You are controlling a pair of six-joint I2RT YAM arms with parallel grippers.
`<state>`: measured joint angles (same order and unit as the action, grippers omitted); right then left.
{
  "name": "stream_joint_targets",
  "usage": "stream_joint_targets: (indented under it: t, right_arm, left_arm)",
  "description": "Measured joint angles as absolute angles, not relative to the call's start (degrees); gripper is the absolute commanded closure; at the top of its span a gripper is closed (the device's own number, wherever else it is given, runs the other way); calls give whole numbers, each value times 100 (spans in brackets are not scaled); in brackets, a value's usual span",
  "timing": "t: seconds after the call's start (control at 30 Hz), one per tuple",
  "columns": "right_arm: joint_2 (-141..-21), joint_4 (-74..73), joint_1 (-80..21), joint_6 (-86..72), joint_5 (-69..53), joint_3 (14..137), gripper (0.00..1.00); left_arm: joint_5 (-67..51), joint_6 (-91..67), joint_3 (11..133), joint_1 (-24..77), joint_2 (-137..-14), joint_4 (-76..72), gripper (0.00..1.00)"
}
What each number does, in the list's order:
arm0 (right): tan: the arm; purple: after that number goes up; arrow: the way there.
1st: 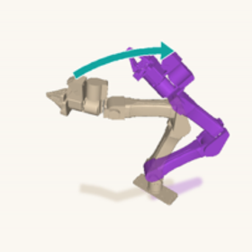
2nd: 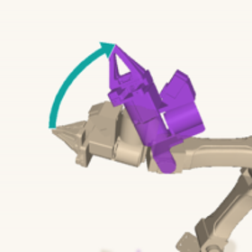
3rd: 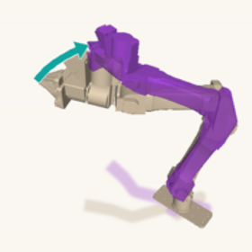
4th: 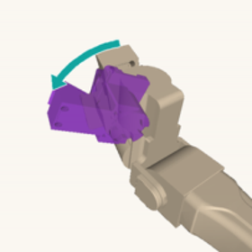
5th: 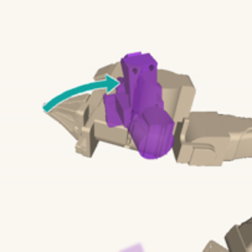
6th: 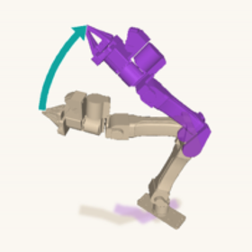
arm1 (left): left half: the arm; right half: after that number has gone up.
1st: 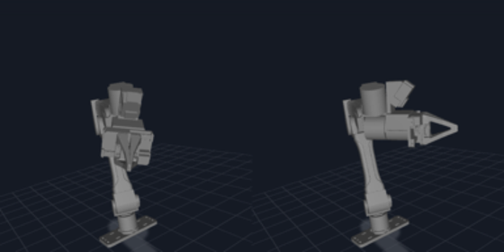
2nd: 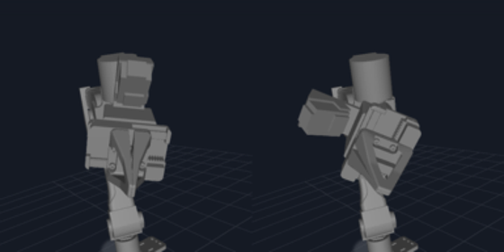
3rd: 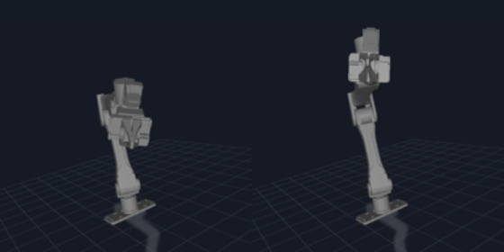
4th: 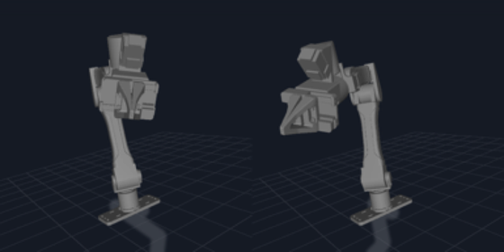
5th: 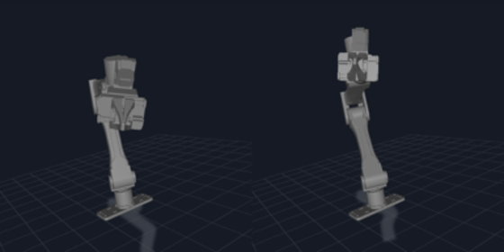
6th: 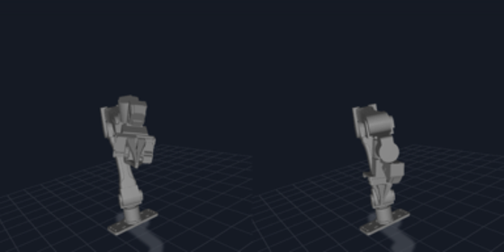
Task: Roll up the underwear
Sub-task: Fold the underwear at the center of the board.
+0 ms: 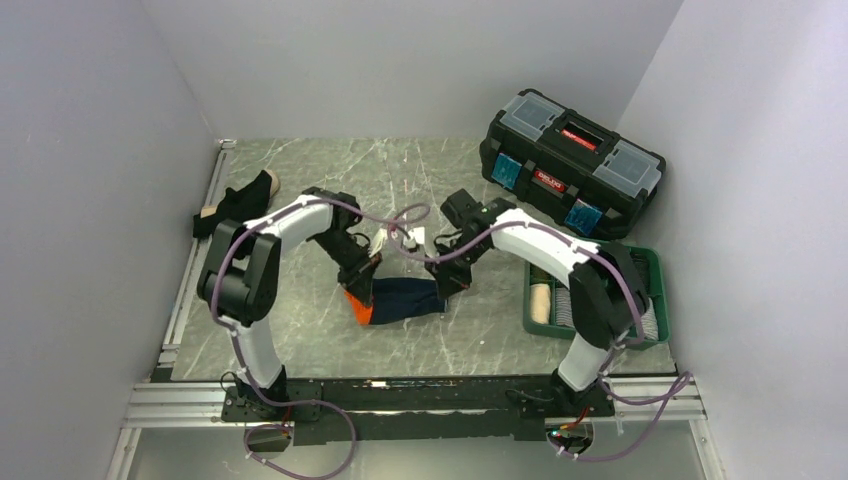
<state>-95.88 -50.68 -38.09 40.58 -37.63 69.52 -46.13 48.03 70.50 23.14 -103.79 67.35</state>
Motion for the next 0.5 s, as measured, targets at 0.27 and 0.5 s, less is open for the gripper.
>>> stream_joint_targets:
  t: [0.27, 0.5]
  right_arm:
    - [-10643, -5651, -3271, 4261, -4073, 7924, 100]
    - [-11192, -5771, -3122, 4333, -4082, 8152, 100]
  left_arm:
    - [-4869, 5013, 8147, 1831, -11459, 7299, 100]
    - [-4801, 4759, 8311, 1778, -11754, 7194, 100]
